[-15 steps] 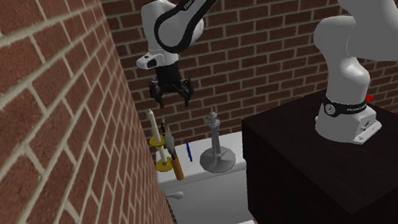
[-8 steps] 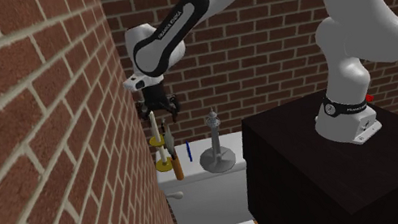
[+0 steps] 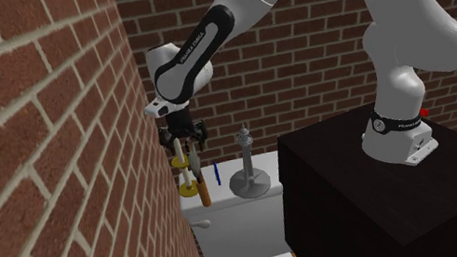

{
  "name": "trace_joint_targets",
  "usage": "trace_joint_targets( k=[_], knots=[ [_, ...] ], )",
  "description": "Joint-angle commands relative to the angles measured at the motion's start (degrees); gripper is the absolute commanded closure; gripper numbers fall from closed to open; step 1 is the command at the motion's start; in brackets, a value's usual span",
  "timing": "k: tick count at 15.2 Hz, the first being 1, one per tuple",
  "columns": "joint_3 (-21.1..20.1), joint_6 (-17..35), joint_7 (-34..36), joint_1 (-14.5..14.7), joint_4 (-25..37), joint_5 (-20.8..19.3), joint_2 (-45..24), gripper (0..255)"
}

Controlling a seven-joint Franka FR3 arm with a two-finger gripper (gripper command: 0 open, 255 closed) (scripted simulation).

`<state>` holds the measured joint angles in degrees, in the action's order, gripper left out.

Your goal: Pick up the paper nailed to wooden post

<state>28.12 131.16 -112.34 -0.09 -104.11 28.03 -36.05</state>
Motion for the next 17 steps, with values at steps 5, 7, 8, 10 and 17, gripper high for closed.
trace_joint_targets(
  k=[5,7,8,10,17],
  knots=[
    [-0.08,0.14,-0.08,-0.08,0.05,0.11,-0.18,255],
    [-0.08,0.14,-0.08,-0.07,0.05,0.11,-0.18,255],
    [-0.08,0.14,-0.08,-0.07,0.05,0.11,-0.17,255],
    [-0.09,0.14,-0.07,-0.07,0.06,0.12,-0.19,255],
    [1.65,-3.23,1.52,1.13,0.11,-2.2,3.45,255]
  ],
)
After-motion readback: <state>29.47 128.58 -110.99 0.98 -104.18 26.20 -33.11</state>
